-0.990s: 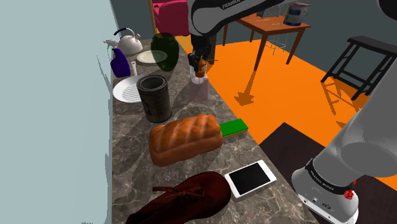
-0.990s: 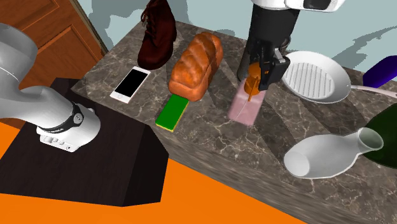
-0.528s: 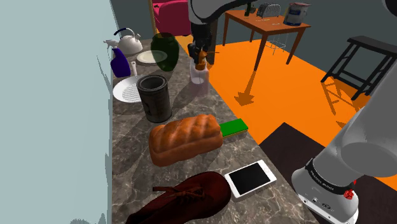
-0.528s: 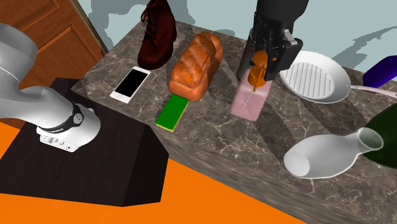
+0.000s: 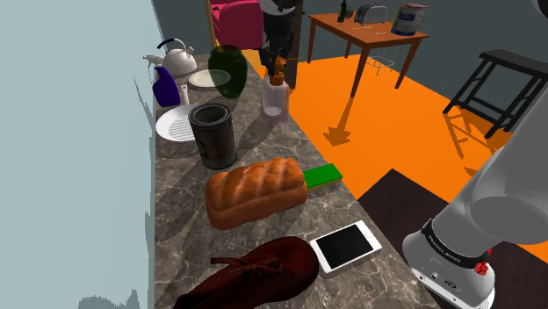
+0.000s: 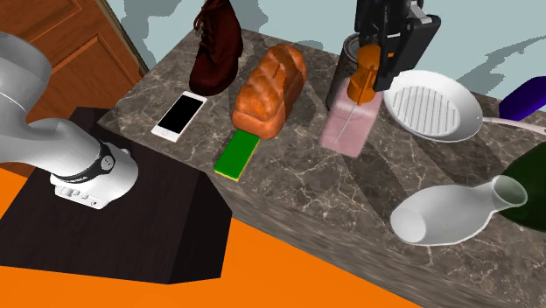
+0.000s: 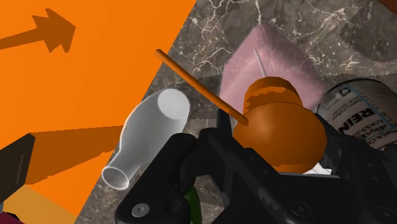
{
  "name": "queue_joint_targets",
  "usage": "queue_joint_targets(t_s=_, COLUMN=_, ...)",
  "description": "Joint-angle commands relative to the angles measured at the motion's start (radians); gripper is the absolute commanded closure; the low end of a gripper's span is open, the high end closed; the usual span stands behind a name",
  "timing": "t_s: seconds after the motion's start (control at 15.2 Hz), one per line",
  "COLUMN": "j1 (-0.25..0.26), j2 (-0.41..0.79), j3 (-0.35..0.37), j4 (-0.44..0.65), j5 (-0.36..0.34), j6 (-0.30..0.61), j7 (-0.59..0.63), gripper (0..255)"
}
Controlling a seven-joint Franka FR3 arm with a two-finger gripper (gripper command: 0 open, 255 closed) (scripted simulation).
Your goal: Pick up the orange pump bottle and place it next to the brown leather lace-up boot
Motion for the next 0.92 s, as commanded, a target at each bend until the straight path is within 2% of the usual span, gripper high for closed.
queue_joint_targets(t_s=0.0, j1=-0.001, j2=0.000, j3=-0.001, j4=0.029, j5=0.002, j6=-0.028, j7=-0.007, gripper=255)
queue_joint_targets(t_s=0.86, j1=0.005, j2=0.022, j3=0.003, j4=0.231, j5=0.005, j6=-0.208, j7=-0.031, gripper=255)
